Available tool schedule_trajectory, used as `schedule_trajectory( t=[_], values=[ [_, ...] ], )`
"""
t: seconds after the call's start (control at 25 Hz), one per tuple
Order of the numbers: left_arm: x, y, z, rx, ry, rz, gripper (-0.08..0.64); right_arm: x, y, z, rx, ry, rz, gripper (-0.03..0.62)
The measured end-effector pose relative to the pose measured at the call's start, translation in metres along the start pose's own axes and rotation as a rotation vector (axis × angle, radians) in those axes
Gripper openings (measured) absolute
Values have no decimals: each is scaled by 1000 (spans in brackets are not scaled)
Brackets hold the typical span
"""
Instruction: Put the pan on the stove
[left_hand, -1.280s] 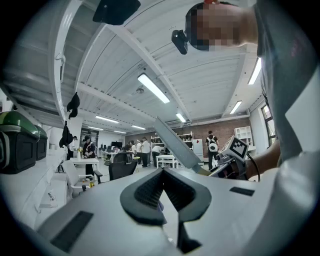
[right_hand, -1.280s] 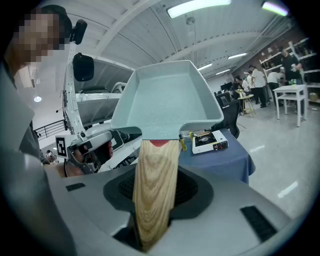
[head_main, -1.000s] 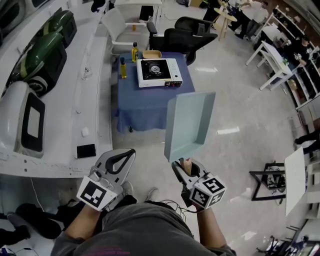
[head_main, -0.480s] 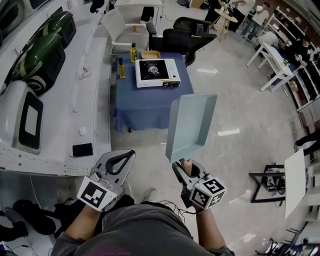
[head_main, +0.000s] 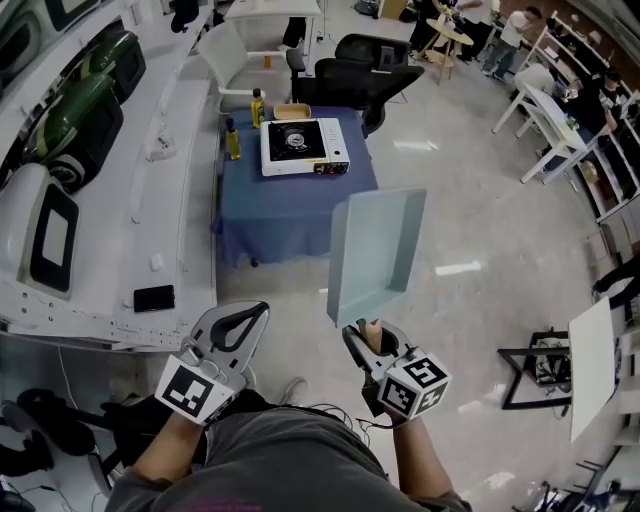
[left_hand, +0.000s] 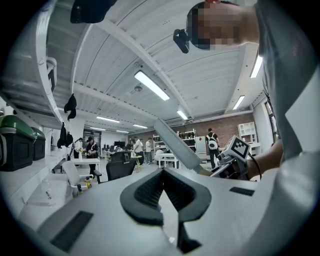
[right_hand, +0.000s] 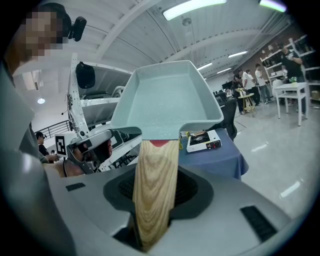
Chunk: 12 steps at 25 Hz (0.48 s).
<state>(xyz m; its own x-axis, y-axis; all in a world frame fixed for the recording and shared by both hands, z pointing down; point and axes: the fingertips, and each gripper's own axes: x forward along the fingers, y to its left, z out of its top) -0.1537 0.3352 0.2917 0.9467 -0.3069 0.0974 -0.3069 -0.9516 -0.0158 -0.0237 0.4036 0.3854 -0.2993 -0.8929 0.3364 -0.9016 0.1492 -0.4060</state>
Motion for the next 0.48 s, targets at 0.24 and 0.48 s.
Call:
schedule_trajectory(
  t=[0.24,0.48],
  values=[
    [18,-15,3,11,5,-18,2,-15,-19,3,-3,-13,-13,130],
    [38,-12,7,21,-19,-34,2,-15,-33,9,-8,-21,-25,130]
  ],
)
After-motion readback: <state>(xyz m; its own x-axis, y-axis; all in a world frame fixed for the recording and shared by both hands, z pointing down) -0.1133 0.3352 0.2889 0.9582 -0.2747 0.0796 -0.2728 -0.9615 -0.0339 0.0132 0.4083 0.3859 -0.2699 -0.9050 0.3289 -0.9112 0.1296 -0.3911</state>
